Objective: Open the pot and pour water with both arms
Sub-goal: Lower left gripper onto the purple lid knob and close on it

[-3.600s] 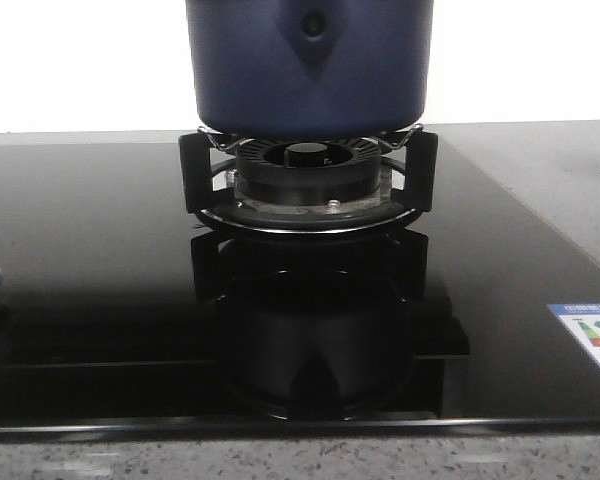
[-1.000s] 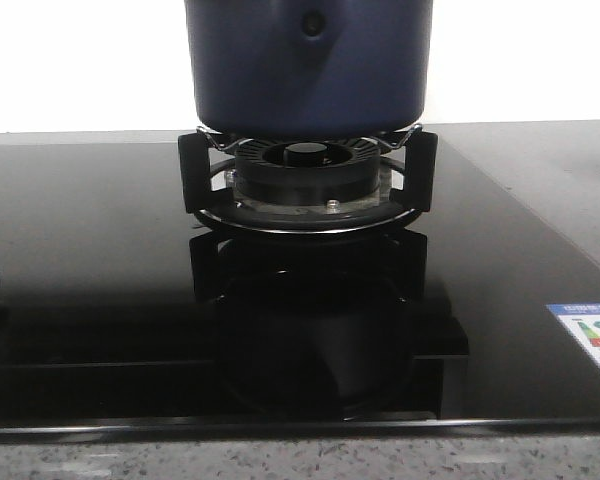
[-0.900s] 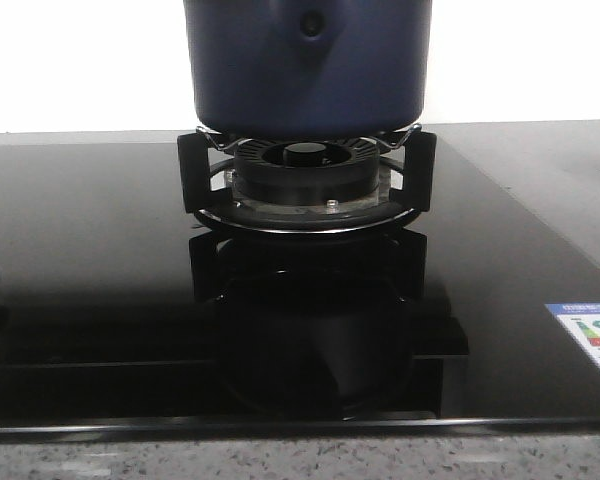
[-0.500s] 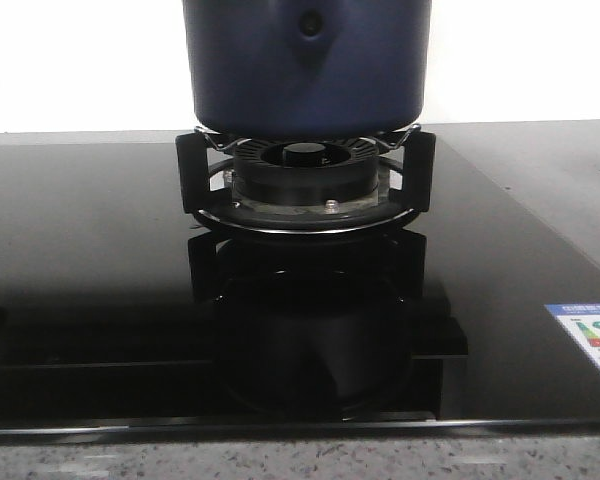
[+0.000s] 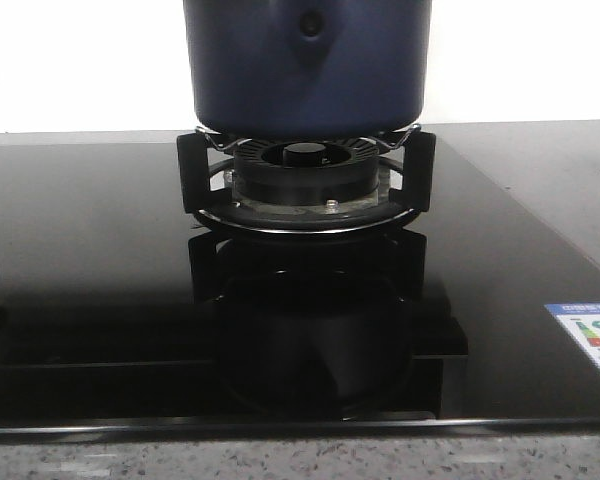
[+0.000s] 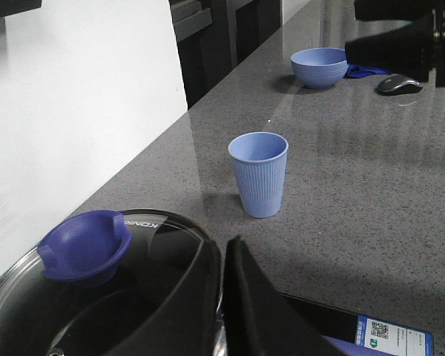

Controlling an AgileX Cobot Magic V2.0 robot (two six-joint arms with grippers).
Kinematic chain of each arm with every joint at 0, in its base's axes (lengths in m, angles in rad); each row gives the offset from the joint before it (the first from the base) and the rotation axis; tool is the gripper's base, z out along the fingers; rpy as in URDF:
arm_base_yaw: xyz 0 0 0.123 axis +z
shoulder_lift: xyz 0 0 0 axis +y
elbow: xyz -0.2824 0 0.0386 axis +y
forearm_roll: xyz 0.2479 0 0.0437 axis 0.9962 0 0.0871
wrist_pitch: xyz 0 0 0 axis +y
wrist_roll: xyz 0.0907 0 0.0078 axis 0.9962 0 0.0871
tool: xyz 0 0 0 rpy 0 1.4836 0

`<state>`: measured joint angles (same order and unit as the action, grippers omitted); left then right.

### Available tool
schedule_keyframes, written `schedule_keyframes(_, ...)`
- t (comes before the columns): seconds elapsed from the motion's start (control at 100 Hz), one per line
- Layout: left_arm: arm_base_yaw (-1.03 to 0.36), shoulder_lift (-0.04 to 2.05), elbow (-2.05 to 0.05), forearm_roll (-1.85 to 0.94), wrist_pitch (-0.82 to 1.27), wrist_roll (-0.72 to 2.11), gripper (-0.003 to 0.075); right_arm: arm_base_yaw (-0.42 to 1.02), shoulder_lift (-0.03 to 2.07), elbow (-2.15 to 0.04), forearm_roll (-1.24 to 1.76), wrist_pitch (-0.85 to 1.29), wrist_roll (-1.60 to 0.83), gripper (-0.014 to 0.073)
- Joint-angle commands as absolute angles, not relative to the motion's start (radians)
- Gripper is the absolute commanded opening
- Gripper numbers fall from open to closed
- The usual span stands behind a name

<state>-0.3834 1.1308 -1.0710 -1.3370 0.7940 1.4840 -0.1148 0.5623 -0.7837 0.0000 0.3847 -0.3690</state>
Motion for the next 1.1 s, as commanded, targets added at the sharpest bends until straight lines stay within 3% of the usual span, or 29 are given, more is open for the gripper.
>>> schedule_keyframes(0.0, -0.378, 1.121, -1.101, -1.403, 0.777, 1.487, -0.0003, -0.114, 0.569, -0.791, -0.015, 0.312, -0.358, 0.0501)
schedule_keyframes(0.3, -0.378, 1.165, -1.101, -1.405, 0.773, 1.487, 0.0031, -0.114, 0.553, -0.780, -0.009, 0.217, -0.275, 0.0501)
schedule_keyframes(0.63, -0.378, 1.202, -1.101, -1.432, 0.680, 1.487, 0.0386, -0.114, 0.553, -0.736, -0.009, 0.234, -0.275, 0.0501)
schedule_keyframes(0.73, -0.378, 1.228, -1.101, -1.432, 0.655, 1.494, 0.0463, -0.114, 0.553, -0.733, -0.009, 0.238, -0.275, 0.0501)
schedule_keyframes(1.09, -0.378, 1.393, -1.101, -1.673, 0.696, 1.784, 0.0467, -0.114, 0.547, -0.733, -0.009, 0.232, -0.275, 0.0501)
